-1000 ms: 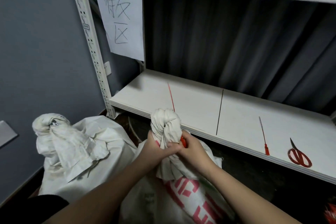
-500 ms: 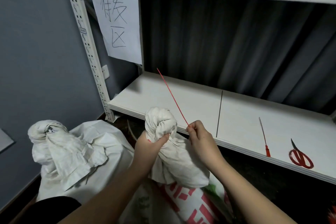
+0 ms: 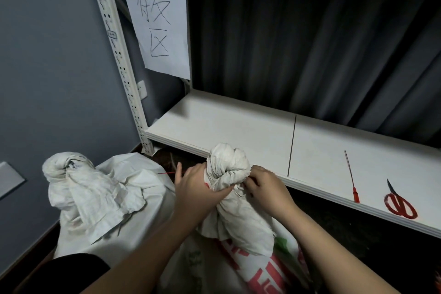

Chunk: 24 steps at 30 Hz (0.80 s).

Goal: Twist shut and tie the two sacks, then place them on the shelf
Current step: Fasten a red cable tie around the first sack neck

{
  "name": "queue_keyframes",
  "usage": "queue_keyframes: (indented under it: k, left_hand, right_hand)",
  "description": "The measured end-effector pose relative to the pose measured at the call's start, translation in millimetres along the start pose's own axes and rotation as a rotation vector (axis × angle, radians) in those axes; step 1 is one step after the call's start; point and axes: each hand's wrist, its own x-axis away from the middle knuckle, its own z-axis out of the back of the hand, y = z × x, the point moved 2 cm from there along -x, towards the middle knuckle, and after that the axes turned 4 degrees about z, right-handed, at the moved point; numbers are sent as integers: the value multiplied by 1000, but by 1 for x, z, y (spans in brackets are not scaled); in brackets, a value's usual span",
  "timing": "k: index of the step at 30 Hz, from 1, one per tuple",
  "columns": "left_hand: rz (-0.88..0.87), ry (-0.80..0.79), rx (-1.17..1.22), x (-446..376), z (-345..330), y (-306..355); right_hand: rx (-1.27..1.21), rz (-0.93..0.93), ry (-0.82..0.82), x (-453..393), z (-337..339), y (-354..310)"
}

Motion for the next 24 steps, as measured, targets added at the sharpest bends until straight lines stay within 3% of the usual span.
queue_keyframes:
  k: [5, 9, 12, 16, 21, 24]
  left_hand:
    - [85, 26, 24, -1, -3, 7]
    - [105, 26, 43, -3, -3, 11]
    - [134, -12, 27, -7, -2, 9]
    - [90, -75, -139, -12, -7, 4]
    - [82, -332, -226, -16, 11, 10]
    - [228, -533, -53, -19, 32, 20]
  right_hand:
    - [-21, -79, 115, 7, -5, -8]
    - [-25, -124, 66, 13, -7, -19]
    - [-170, -152, 9, 15, -12, -25]
    - [-426, -199, 75, 15, -21, -22]
    - [-489, -218, 114, 15, -31, -16]
    - [-471, -208, 193, 15, -30, -16]
